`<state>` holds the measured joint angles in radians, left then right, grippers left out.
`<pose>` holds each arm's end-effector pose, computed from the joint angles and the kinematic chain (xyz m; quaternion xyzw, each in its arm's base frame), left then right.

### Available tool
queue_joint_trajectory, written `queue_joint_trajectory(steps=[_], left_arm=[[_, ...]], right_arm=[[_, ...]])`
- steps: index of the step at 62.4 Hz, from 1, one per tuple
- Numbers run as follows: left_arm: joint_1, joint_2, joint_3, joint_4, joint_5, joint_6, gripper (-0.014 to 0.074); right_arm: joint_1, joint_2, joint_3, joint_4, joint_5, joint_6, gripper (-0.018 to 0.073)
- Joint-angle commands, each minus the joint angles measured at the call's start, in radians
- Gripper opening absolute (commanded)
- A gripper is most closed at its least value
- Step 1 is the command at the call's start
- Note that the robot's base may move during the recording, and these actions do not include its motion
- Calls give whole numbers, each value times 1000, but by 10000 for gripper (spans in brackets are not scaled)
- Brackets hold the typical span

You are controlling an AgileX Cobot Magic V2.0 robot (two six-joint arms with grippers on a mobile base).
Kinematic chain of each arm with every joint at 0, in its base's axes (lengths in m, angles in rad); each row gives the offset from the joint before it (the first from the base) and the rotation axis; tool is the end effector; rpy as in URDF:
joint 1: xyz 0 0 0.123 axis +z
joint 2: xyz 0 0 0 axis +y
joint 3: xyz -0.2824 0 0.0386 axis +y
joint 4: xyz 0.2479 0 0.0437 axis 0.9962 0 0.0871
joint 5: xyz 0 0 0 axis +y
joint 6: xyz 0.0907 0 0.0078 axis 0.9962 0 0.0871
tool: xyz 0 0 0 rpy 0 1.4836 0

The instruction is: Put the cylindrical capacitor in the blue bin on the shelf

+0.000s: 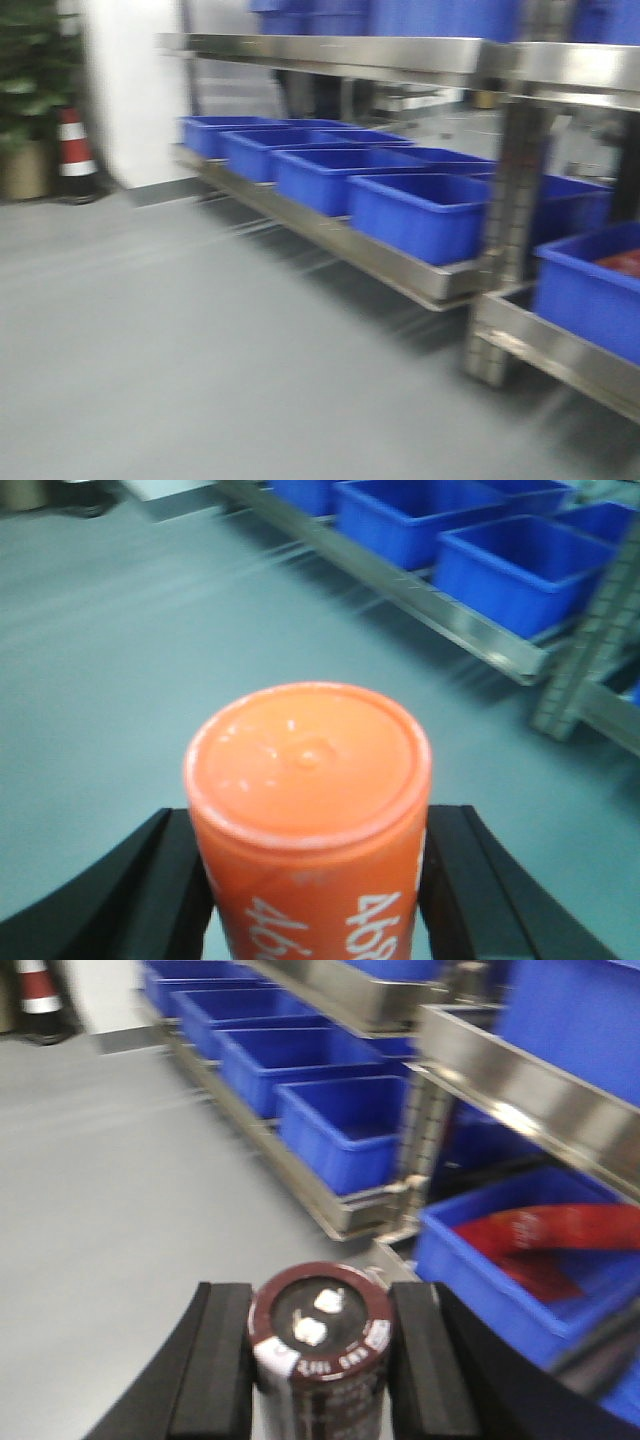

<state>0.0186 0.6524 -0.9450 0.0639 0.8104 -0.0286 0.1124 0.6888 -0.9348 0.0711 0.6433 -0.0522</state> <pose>0.1063 0.0062 0.4005 -0.0138 0.8413 0.0287 0.5396 0.1217 0.0176 0.4073 -0.0560 0.8054 0.0517 0.5878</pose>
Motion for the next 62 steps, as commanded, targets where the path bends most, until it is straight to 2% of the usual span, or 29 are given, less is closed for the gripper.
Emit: queue_joint_trajectory(steps=[1,62], left_arm=[[-6,-4,-3,-6,-17,0,-111],[-6,-4,-3,-4,-17,0,-111]], right_arm=[[0,-3,-3,-7,-31,-1,-162],[0,-3,-3,-7,-31,-1,-162]])
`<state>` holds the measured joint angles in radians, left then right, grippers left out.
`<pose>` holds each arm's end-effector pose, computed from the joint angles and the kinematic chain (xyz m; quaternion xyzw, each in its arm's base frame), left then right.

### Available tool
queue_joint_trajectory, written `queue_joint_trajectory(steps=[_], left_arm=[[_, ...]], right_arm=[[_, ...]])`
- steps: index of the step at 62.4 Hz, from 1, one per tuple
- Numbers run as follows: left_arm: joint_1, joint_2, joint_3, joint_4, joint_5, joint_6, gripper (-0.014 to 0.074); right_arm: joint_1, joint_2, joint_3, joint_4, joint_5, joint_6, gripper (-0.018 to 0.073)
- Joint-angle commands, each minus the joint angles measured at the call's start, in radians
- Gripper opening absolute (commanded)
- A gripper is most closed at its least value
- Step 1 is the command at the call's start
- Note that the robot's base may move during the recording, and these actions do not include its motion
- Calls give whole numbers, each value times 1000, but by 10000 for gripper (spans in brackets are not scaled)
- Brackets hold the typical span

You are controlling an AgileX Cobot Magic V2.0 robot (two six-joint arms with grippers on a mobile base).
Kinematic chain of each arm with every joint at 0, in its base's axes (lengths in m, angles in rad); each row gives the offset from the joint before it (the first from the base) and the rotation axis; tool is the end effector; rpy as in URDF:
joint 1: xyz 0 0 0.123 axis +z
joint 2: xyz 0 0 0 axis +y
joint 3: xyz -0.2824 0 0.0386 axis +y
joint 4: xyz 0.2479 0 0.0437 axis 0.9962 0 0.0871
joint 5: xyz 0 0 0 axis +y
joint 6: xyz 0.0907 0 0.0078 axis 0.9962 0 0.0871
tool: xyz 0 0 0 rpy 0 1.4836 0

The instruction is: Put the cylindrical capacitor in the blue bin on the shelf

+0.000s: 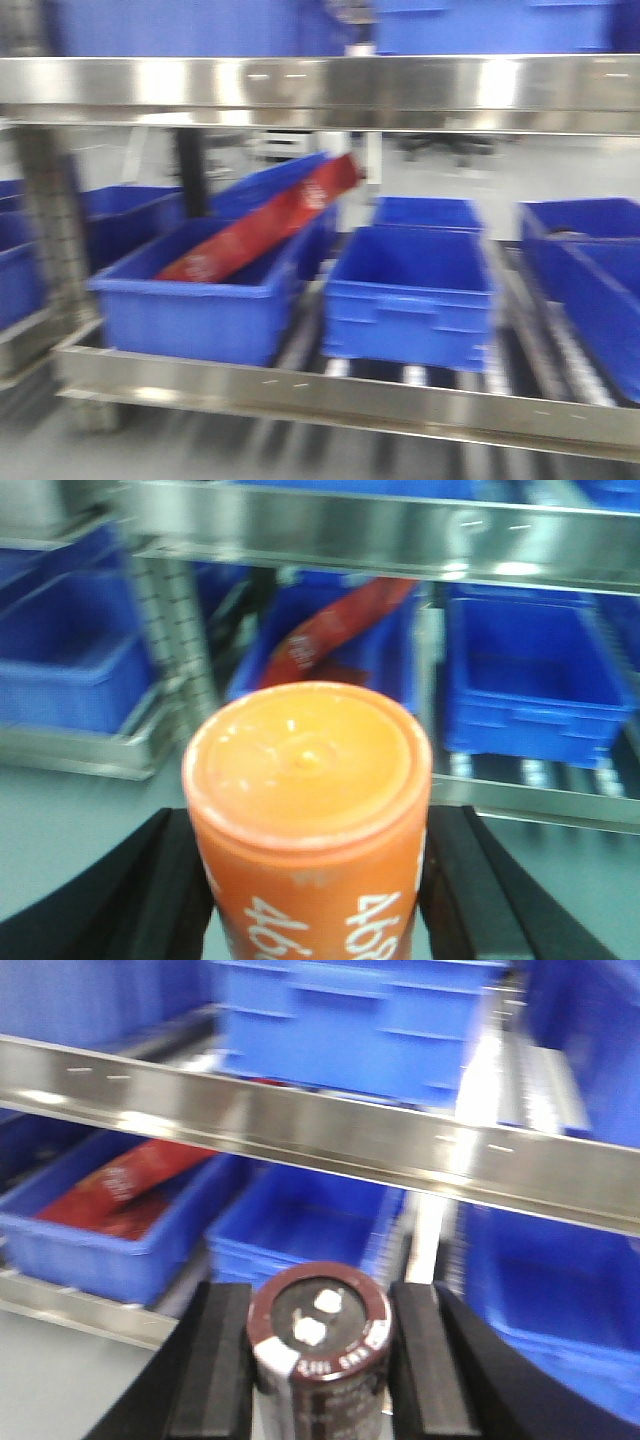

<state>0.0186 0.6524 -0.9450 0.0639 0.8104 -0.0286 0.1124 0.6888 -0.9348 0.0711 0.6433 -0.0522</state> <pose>0.1063 0.0062 0.4005 -0.0138 0.8413 0.0287 0.5396 0.1217 0.0176 0.4073 -0.0560 0.8054 0.0517 0.5878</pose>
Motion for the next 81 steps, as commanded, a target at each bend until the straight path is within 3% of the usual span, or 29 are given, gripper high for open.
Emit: queue_joint_trajectory(steps=[1,81], left_arm=[[-6,-4,-3,-4,-17,0,-111],[-6,-4,-3,-4,-17,0,-111]], right_arm=[[0,-3,-3,-7,-31,-1,-162],[0,-3,-3,-7,-31,-1,-162]])
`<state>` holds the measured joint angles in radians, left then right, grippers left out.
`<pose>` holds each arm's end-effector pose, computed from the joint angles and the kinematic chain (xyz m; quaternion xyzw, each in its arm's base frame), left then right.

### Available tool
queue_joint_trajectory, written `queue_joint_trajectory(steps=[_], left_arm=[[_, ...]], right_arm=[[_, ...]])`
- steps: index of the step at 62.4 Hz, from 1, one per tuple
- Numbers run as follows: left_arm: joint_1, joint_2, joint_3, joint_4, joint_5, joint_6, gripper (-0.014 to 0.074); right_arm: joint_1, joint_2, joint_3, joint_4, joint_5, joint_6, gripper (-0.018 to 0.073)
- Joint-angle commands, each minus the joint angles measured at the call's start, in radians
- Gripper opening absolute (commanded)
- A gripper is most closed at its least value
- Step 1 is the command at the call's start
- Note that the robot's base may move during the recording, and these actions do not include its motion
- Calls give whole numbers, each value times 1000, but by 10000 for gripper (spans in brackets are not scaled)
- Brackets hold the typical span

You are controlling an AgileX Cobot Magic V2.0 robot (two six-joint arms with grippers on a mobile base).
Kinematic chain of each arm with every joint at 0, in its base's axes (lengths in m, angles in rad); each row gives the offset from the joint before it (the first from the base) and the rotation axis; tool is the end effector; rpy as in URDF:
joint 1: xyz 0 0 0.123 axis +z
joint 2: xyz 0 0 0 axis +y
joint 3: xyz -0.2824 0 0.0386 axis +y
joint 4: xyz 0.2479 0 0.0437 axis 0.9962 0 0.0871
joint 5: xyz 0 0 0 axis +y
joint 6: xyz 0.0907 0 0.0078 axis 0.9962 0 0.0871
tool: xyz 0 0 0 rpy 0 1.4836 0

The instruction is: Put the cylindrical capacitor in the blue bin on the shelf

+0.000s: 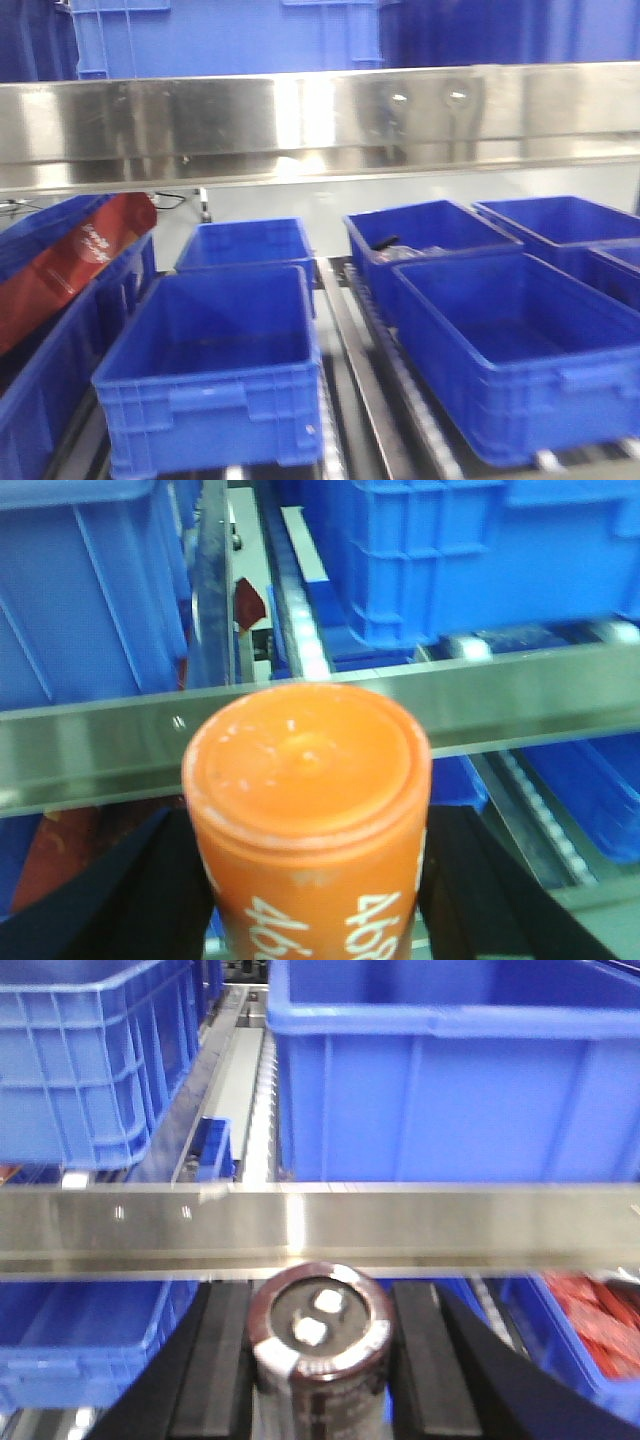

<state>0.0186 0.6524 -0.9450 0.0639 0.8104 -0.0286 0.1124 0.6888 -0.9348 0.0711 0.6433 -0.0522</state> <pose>0.1063 0.0062 0.4005 -0.0138 0.8413 0.0287 0.5396 0.1217 0.0176 0.4073 -0.0560 0.8054 0.0517 0.5878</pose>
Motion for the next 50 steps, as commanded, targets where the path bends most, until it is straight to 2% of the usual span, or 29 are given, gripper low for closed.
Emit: queue_joint_trajectory(steps=[1,50], left_arm=[[-6,-4,-3,-4,-17,0,-111],[-6,-4,-3,-4,-17,0,-111]], right_arm=[[0,-3,-3,-7,-31,-1,-162],[0,-3,-3,-7,-31,-1,-162]])
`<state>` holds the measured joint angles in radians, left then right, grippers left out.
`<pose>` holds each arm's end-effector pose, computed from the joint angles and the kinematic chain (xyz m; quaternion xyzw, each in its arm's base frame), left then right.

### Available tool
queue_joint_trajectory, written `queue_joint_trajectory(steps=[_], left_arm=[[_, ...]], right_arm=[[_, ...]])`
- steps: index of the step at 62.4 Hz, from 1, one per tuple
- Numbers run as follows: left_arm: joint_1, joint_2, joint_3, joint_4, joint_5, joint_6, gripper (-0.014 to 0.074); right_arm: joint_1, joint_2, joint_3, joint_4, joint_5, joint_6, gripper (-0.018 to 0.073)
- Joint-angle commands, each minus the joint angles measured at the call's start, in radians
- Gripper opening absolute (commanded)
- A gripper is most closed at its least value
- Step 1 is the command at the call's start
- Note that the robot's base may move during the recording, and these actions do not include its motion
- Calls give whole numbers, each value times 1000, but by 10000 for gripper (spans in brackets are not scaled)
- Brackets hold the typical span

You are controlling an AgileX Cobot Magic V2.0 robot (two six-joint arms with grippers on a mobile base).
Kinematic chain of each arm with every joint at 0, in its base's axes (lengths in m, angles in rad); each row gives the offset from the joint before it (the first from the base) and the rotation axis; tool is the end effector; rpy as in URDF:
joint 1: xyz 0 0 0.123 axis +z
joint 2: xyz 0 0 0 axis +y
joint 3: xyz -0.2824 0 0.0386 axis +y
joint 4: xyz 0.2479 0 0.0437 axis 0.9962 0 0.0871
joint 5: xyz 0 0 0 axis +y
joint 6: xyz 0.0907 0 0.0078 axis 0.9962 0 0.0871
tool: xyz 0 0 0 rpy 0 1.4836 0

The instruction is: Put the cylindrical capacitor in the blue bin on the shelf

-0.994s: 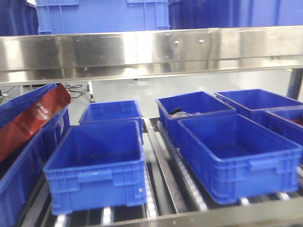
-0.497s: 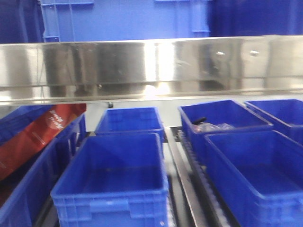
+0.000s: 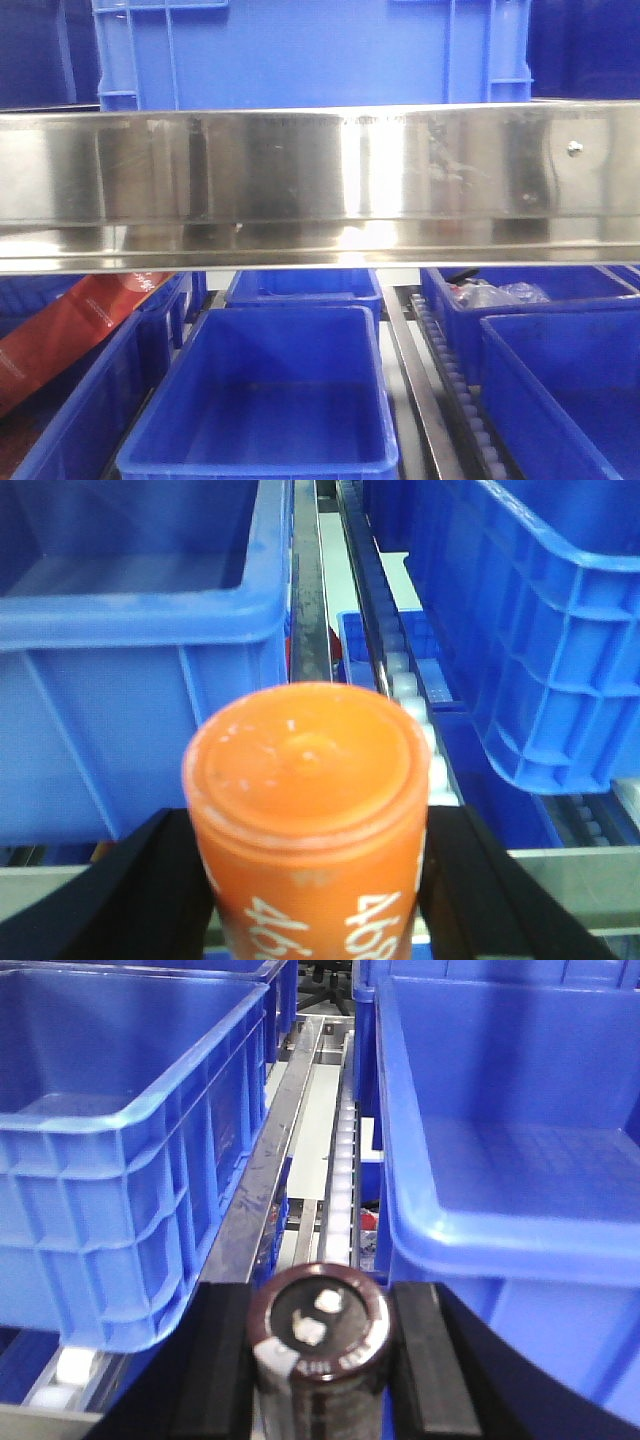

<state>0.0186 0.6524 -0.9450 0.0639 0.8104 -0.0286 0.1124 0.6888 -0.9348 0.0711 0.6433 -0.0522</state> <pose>0.1063 0.0062 0.4005 -0.0138 0.8413 0.0287 0.5396 0.1217 0.0176 0.4073 -0.0560 0.8054 0.0517 0.5878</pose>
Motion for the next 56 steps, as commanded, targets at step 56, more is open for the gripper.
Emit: queue_joint_trajectory(steps=[56], left_arm=[[-6,-4,-3,-4,-17,0,-111]], right_arm=[[0,-3,-3,-7,-31,-1,-162]])
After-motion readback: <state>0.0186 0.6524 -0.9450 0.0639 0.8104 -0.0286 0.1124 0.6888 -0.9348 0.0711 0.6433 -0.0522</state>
